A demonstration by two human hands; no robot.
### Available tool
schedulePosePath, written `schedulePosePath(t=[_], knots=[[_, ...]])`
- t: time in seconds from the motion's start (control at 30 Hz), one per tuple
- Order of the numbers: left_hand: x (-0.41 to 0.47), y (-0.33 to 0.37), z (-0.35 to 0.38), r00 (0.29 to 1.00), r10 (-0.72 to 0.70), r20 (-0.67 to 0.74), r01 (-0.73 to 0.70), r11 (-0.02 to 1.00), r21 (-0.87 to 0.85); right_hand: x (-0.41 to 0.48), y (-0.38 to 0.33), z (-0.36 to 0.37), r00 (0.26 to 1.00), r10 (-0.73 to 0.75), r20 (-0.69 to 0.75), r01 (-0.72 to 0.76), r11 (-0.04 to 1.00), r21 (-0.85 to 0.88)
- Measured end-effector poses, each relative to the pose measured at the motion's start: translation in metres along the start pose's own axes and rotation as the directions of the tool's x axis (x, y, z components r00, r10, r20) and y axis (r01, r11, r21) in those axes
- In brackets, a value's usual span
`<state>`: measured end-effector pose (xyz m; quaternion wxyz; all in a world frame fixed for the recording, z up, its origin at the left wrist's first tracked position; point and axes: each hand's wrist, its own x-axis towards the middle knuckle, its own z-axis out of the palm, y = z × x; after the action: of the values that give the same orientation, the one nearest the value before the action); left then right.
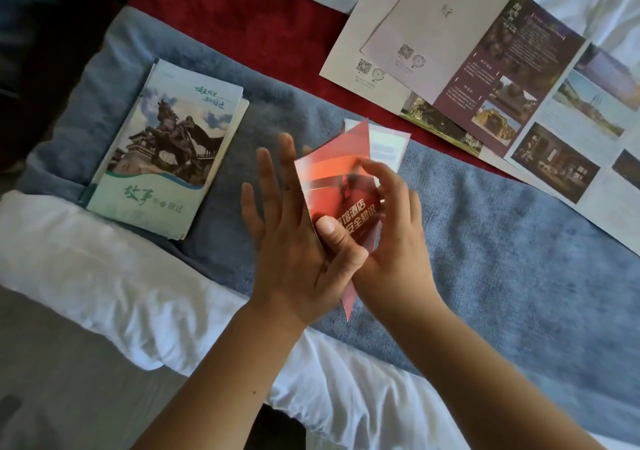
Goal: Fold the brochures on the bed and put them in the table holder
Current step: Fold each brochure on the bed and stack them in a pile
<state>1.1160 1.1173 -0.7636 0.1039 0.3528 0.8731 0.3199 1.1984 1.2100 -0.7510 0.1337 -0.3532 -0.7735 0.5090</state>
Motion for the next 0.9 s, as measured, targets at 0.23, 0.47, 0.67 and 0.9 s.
schedulePosePath(t=[0.23, 0.47, 0.67, 0.9], knots=[[0.003, 0.01, 0.005, 0.998, 0.058, -0.021, -0.057, 0.998, 0.04, -0.005, 0.004, -0.005, 0.99, -0.008, -0.141, -0.011, 0.991, -0.133], [0.009, 0.017, 0.013, 0.994, 0.087, 0.073, -0.097, 0.984, 0.148, -0.002, 0.012, -0.021, 0.976, 0.037, -0.214, -0.088, 0.969, -0.232], [0.016, 0.01, 0.03, 0.986, 0.083, 0.147, -0.115, 0.969, 0.221, 0.004, 0.031, -0.032, 0.975, -0.003, -0.22, -0.085, 0.917, -0.389], [0.017, -0.027, 0.066, 0.972, -0.033, 0.233, -0.073, 0.899, 0.432, 0.011, 0.067, -0.038, 0.979, 0.094, -0.179, -0.19, 0.733, -0.653]])
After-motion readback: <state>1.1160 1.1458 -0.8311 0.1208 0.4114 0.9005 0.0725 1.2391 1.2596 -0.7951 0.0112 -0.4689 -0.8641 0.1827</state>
